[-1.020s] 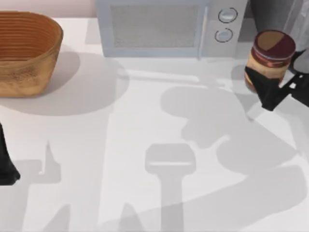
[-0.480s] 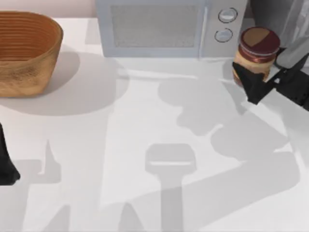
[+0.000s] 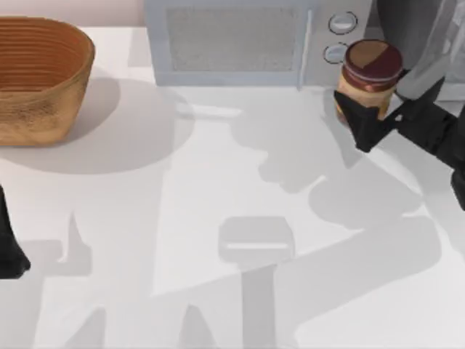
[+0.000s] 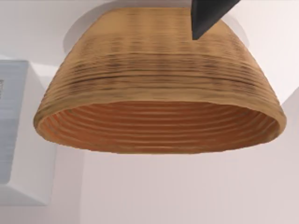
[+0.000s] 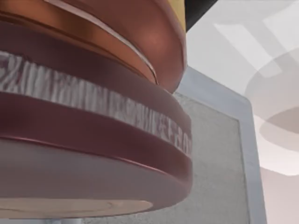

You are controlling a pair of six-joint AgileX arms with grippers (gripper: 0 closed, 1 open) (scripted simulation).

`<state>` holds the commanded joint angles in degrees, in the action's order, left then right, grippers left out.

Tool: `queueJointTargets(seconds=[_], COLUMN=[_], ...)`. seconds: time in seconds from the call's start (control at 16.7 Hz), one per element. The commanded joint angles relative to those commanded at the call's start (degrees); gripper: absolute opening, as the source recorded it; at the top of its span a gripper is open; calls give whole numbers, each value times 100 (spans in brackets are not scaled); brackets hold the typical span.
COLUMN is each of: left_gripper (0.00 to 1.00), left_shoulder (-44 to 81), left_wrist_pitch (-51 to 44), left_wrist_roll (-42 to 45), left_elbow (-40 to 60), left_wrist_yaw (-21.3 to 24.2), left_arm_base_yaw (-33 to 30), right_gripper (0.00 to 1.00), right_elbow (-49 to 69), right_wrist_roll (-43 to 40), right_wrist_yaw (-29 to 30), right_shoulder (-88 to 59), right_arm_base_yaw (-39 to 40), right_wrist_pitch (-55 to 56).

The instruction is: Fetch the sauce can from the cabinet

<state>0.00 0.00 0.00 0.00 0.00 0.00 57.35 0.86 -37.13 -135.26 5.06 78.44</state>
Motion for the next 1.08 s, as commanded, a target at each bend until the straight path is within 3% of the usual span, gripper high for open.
queueJointTargets(seconds=[0.72,1.08], left_gripper=[100,100], left_shoulder=[0,0], left_wrist_pitch=[0,0], left_wrist_roll=[0,0], left_elbow=[0,0], left_wrist_yaw=[0,0], left_arm_base_yaw=[0,0], right_gripper=[98,100], right_elbow=[0,0], right_wrist_roll=[0,0], right_wrist_yaw=[0,0], right_shoulder=[0,0], right_arm_base_yaw=[0,0], right_wrist_pitch=[0,0])
